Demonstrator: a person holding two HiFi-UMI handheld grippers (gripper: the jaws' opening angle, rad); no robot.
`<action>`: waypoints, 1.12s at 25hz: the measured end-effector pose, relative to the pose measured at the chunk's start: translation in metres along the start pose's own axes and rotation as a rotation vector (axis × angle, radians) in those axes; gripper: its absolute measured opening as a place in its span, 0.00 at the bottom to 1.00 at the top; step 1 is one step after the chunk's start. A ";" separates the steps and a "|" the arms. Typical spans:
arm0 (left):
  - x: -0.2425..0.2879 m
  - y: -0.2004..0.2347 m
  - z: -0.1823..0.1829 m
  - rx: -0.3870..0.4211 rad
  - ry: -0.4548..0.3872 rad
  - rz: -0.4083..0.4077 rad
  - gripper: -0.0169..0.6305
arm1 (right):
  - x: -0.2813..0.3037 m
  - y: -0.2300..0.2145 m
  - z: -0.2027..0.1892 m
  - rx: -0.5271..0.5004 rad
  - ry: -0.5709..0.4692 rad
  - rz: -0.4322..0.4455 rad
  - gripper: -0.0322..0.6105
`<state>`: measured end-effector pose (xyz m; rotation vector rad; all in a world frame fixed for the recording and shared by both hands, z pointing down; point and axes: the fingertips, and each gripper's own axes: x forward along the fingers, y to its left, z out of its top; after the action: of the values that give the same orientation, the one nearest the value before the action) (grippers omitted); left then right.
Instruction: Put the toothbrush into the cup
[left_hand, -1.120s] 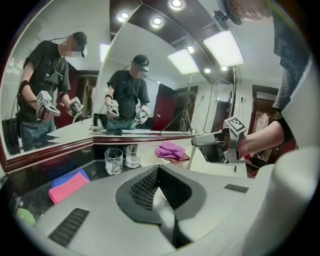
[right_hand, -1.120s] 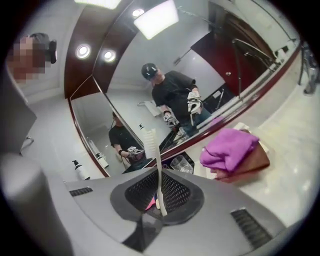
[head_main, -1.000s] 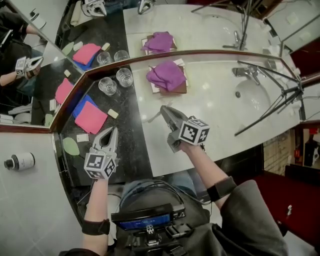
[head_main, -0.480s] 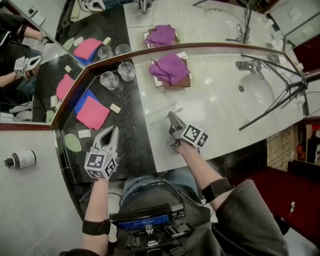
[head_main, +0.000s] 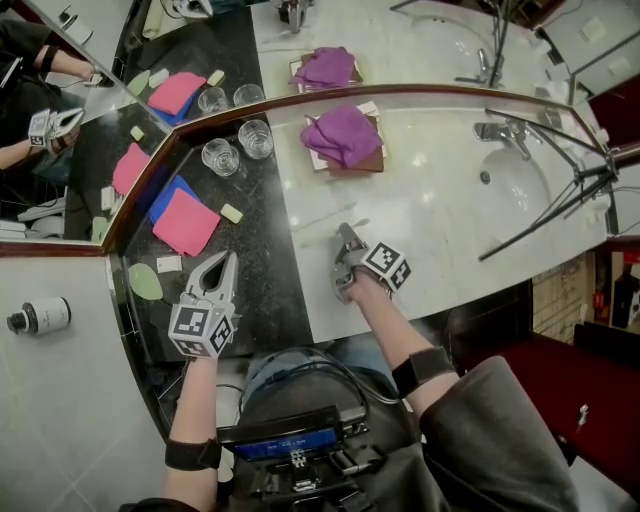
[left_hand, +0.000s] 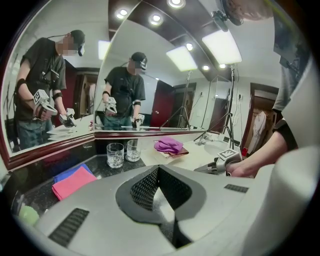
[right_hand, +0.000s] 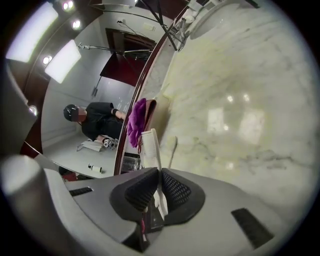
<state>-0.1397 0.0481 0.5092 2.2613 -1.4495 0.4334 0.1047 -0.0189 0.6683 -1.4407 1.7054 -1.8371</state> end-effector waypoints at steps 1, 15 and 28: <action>-0.001 0.001 0.000 0.000 0.001 0.001 0.03 | 0.000 -0.001 -0.001 -0.005 0.001 -0.007 0.13; 0.003 -0.004 -0.001 0.009 0.005 -0.013 0.03 | -0.007 -0.014 -0.006 0.023 0.003 -0.047 0.25; 0.003 -0.015 0.010 0.010 -0.021 -0.029 0.03 | -0.040 0.019 0.043 -0.180 -0.022 0.023 0.17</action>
<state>-0.1240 0.0462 0.4997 2.2981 -1.4263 0.4102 0.1494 -0.0214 0.6250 -1.4948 1.9096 -1.6864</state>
